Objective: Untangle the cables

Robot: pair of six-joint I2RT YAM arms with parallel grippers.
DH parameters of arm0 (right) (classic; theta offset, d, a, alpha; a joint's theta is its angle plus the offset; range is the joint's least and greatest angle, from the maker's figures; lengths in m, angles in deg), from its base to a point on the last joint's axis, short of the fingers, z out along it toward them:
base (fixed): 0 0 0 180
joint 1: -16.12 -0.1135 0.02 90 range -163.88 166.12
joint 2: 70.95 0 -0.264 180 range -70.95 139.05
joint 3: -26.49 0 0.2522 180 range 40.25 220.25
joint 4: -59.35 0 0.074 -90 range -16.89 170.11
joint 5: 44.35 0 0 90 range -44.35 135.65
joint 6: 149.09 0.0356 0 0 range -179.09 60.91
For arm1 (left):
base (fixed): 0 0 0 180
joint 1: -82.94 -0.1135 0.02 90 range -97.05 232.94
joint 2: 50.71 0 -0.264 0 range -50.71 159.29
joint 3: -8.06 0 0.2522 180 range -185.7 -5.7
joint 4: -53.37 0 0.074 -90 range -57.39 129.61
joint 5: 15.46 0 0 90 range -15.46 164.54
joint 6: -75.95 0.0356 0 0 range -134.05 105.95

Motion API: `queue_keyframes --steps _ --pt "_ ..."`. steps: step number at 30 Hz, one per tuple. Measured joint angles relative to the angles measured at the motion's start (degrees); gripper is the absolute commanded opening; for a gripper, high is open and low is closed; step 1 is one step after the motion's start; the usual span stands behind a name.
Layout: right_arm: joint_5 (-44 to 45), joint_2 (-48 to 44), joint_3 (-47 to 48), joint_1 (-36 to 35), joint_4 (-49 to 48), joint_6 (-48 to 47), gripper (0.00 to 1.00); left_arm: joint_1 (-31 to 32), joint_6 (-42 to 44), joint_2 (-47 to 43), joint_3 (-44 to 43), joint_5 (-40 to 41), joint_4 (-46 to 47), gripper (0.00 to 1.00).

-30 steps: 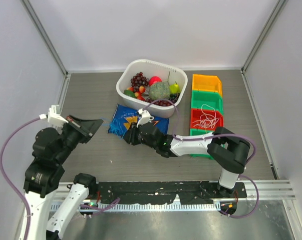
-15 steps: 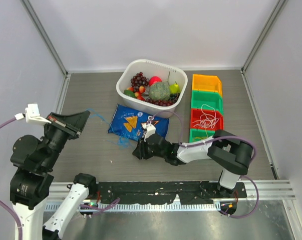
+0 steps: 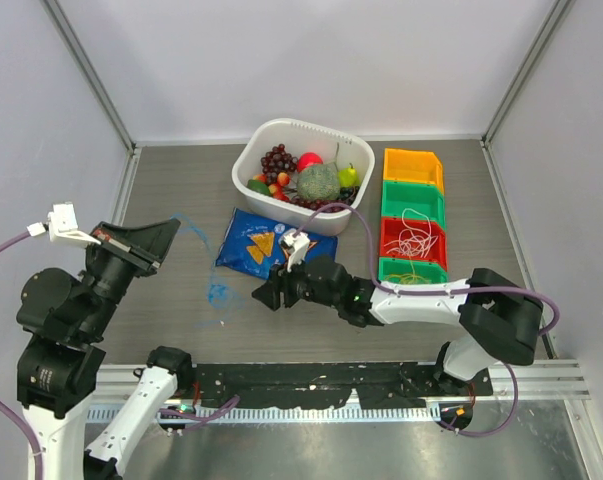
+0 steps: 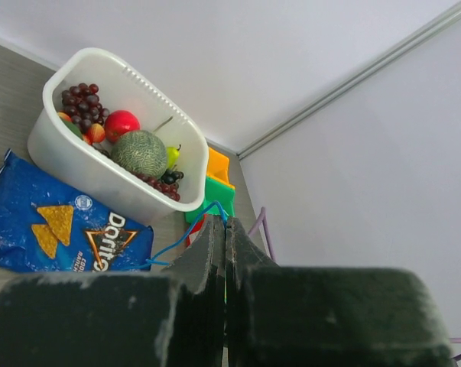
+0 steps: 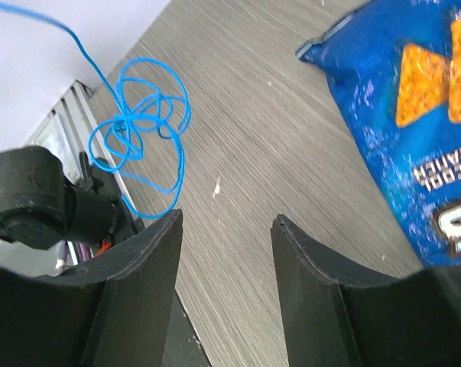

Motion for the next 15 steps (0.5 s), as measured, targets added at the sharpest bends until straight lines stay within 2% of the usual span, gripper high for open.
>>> queue_keyframes --steps 6,15 --pt "-2.23 2.97 6.82 0.02 0.0 -0.59 0.55 0.0 -0.02 0.07 -0.48 -0.42 0.0 0.0" --pt "-7.04 9.79 9.97 0.04 -4.7 -0.37 0.56 0.0 -0.07 0.07 -0.87 -0.85 0.07 0.0"
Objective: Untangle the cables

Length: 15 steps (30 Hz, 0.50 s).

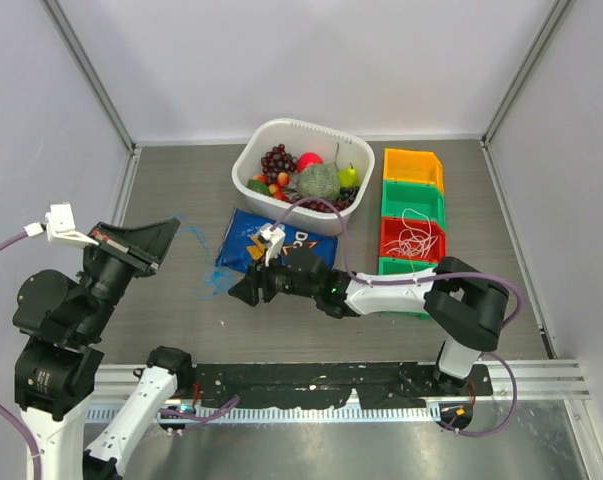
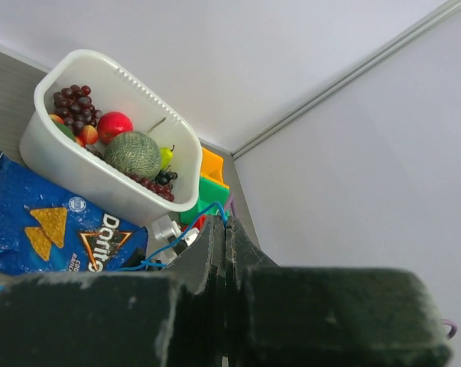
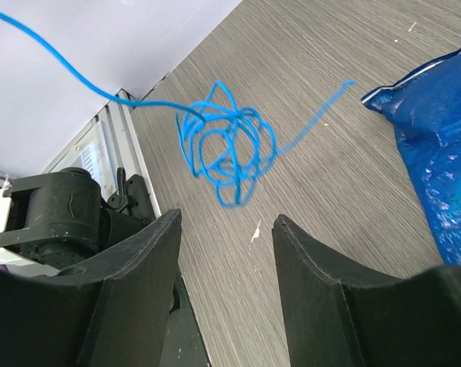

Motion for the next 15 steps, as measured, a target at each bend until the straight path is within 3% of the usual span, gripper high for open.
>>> queue_keyframes --steps 4,10,12,15 --pt "-0.61 2.4 1.27 0.13 -1.46 0.87 0.52 0.0 -0.31 0.0 0.0 -0.61 0.24 0.0" --pt "0.79 4.52 3.3 1.05 -2.6 2.1 0.2 0.0 -1.44 0.0 0.11 -2.05 1.38 0.0" --pt "1.6 4.72 3.37 1.27 -2.6 2.36 0.03 0.0 -1.51 0.0 0.13 -2.12 1.64 0.0" --pt "2.86 4.74 3.32 1.51 -2.91 2.6 0.01 0.0 -1.49 0.0 0.13 -2.1 1.7 0.0"
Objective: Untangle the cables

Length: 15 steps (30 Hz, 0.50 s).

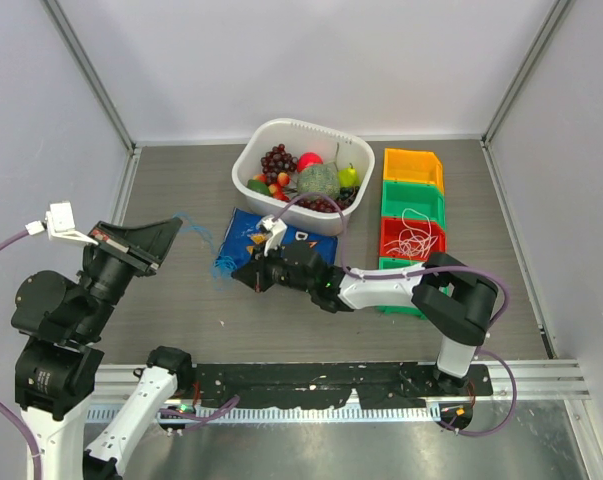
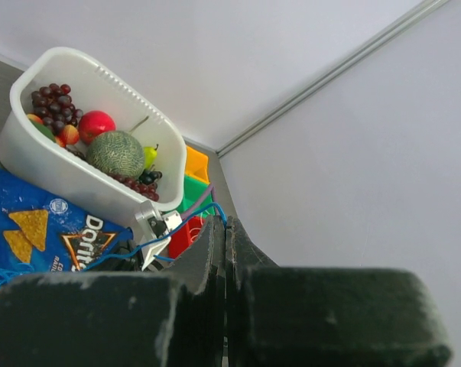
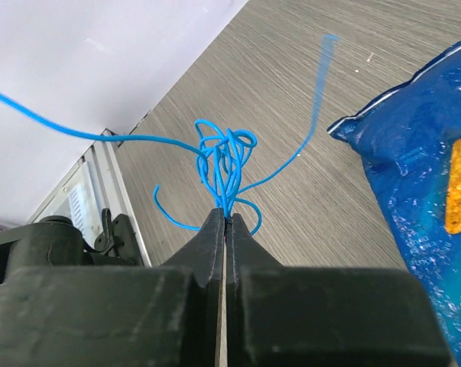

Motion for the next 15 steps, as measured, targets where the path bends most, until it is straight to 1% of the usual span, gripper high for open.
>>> queue_keyframes --steps 4,8,10,15 --pt "2.23 -0.04 -1.2 0.11 -0.68 -0.02 0.01 0.0 0.35 0.0 0.0 0.52 -0.11 0.0" --pt "5.84 -0.07 -4.37 0.11 -0.33 0.04 0.01 0.02 3.13 0.68 -2.03 4.0 -2.27 0.0" --pt "6.71 -0.07 -6.38 0.11 -0.11 0.22 0.01 0.02 5.09 1.4 -4.74 6.93 -3.82 0.0" --pt "6.43 -0.13 -13.18 0.22 -1.14 1.49 0.01 0.04 12.15 2.69 -15.08 16.2 -6.38 0.0"
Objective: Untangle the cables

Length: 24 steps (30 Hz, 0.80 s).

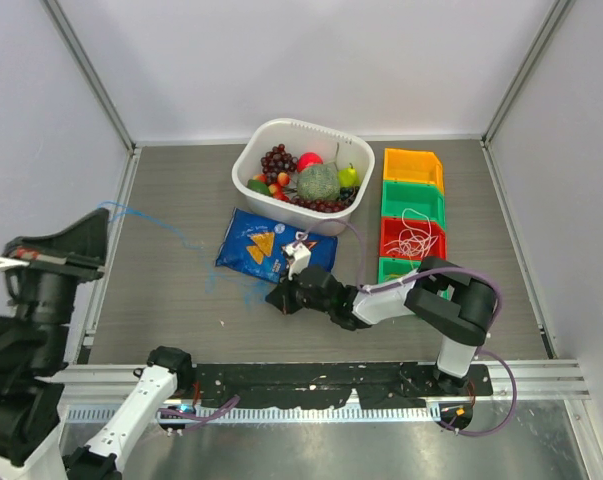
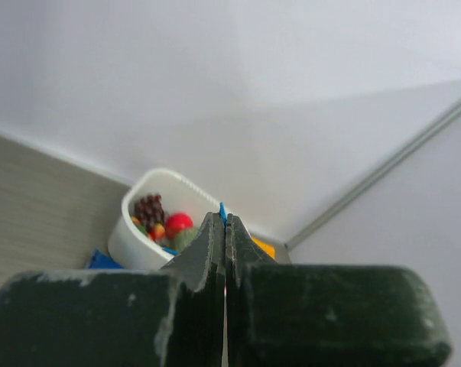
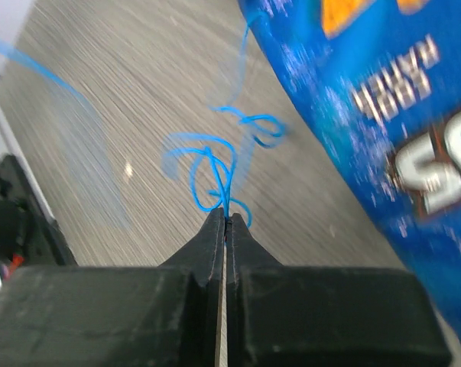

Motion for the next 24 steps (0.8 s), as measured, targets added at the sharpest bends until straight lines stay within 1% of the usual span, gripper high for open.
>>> queue_keyframes --steps 3,7,11,14,17,20,24 --pt "-0.37 -0.61 -5.14 0.0 -0.35 1.14 0.01 -0.02 3.67 -0.13 -5.07 4.74 -0.07 0.0" --pt "0.79 -4.0 -10.86 -0.24 -0.2 2.67 0.01 -0.02 7.34 -0.17 -8.35 8.55 0.07 0.0" --pt "4.33 -10.82 -15.21 -0.37 1.46 3.76 0.01 0.0 9.44 -0.04 -10.23 10.99 0.17 0.0" --pt "5.9 -17.11 -17.38 -0.39 4.11 3.87 0.01 0.0 9.81 -0.04 -9.81 12.28 0.5 0.0" --pt "6.67 -24.33 -17.77 -0.39 7.91 3.52 0.01 -0.02 9.07 -0.15 -5.79 12.24 1.36 0.0" --pt "7.23 -31.67 -17.75 -0.57 11.17 2.91 0.01 0.0 7.5 -0.17 0.81 11.23 1.09 0.0" --pt "8.83 -40.76 -17.05 -0.57 17.46 1.51 0.01 -0.02 4.79 -0.63 13.11 8.52 0.46 0.0"
